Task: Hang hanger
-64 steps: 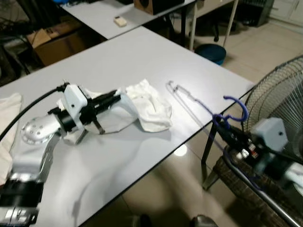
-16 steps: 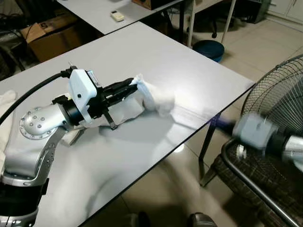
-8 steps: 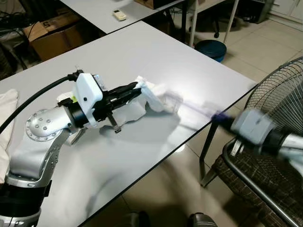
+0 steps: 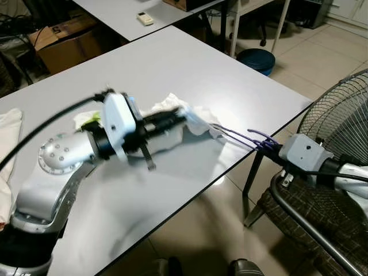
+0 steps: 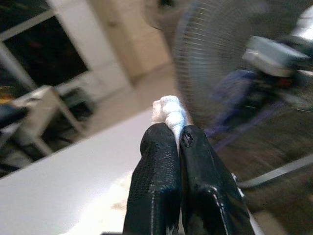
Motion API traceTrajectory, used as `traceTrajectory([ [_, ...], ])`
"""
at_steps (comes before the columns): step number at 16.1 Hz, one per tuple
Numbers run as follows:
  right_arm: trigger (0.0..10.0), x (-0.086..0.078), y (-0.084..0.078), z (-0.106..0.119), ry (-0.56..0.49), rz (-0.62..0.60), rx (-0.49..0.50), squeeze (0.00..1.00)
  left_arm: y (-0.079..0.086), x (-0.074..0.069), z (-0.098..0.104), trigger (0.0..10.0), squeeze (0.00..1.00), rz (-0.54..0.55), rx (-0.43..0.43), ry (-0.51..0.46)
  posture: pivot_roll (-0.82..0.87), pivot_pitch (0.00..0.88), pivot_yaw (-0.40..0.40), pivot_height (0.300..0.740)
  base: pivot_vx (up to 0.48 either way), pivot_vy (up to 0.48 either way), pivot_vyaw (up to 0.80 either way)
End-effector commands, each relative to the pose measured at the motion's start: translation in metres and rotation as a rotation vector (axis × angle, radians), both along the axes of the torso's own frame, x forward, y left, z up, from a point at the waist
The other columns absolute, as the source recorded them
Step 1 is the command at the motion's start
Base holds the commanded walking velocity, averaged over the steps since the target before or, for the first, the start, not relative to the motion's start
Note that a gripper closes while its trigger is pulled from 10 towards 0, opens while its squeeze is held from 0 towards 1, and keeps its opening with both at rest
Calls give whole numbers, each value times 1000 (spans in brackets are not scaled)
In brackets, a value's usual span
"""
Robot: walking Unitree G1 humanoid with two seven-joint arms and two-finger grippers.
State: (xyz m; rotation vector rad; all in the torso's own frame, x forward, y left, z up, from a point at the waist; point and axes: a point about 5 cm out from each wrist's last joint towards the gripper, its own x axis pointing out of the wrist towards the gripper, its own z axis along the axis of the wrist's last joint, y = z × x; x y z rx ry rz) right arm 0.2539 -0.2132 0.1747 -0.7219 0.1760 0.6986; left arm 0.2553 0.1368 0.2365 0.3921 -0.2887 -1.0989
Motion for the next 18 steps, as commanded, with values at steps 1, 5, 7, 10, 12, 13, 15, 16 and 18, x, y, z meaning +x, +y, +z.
traceTrajectory([
  [1,10000,7,5,-2,28,-22,110,0,-5,-9,-8,0,0,-68,83,20,-163,118,138,740,0,0,0],
  [5,10000,16,30,-14,172,34,481,0,-7,-4,-34,0,0,-37,246,-3,-155,116,146,740,0,0,0],
  [7,10000,17,35,-24,273,18,596,0,-7,-9,-51,0,0,-51,325,8,-149,117,148,740,0,0,0],
  [10,10000,27,47,-23,413,-109,945,0,0,-11,-71,0,0,-12,367,-8,-152,119,152,740,0,0,0],
  [12,10000,33,55,-35,544,-244,1118,0,1,-11,-78,0,0,5,379,-38,-154,122,154,740,0,0,0],
  [13,10000,37,61,-43,619,-312,1222,0,-1,-10,-79,0,0,9,371,-52,-152,122,155,740,0,0,0],
  [15,10000,43,73,-42,691,-347,1403,0,-3,-12,-83,0,0,-8,377,-65,-150,119,159,740,0,0,0],
  [16,10000,49,80,-38,713,-339,1512,0,-2,-13,-89,0,0,-5,382,-61,-146,113,168,740,0,0,0],
  [18,10000,58,86,-29,737,-342,1621,0,5,-15,-98,0,0,16,389,-61,-143,105,172,740,0,0,0],
])
